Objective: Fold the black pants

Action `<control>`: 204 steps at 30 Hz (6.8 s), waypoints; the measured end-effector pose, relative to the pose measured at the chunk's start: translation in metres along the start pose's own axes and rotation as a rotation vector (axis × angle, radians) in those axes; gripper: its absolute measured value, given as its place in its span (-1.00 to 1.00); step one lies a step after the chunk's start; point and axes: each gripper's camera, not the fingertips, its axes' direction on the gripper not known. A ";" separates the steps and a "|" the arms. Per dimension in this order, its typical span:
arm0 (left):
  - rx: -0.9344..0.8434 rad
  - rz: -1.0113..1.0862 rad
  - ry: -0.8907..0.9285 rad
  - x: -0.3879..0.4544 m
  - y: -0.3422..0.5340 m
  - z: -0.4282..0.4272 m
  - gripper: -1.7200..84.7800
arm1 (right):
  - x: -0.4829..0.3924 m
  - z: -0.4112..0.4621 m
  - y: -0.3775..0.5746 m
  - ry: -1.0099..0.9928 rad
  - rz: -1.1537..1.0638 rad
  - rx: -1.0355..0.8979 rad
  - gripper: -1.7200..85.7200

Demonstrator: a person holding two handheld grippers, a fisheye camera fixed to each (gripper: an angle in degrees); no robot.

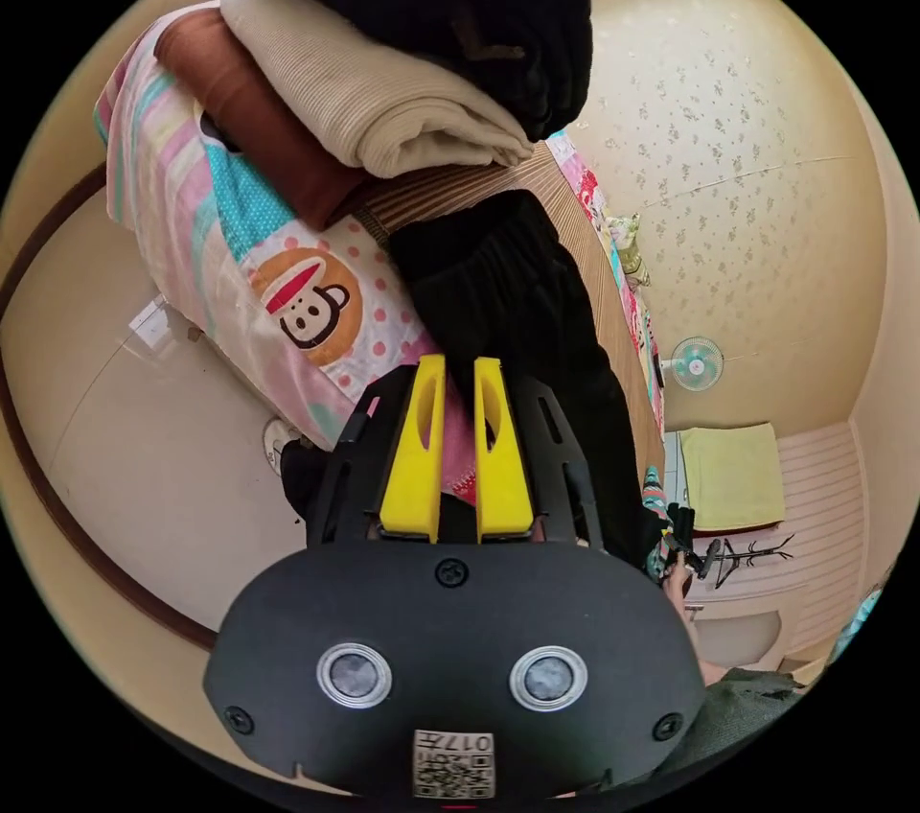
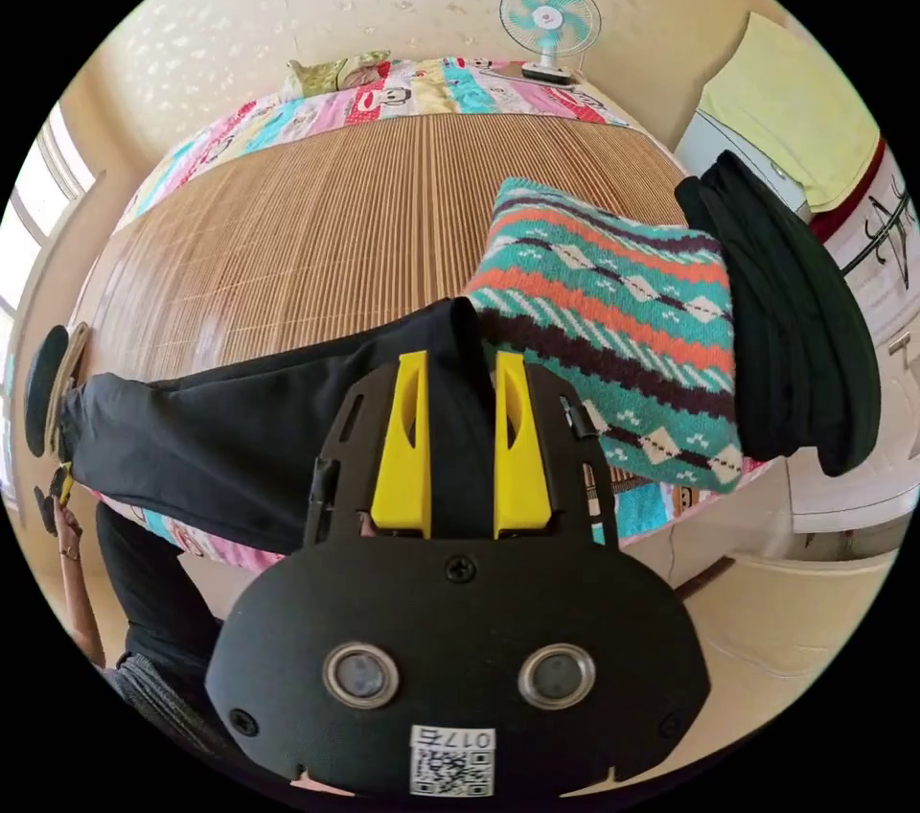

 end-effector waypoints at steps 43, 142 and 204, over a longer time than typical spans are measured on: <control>0.052 -0.026 0.156 -0.030 -0.008 0.029 -0.66 | 0.242 -0.015 0.251 -0.606 0.616 0.097 -0.93; -0.587 0.842 0.686 0.151 0.332 0.307 -0.81 | -0.185 0.178 0.290 -1.097 -0.111 -0.117 -0.95; -1.141 -0.003 0.400 -0.147 0.360 0.450 -0.83 | 0.112 0.342 0.350 -1.276 0.172 -0.334 -0.49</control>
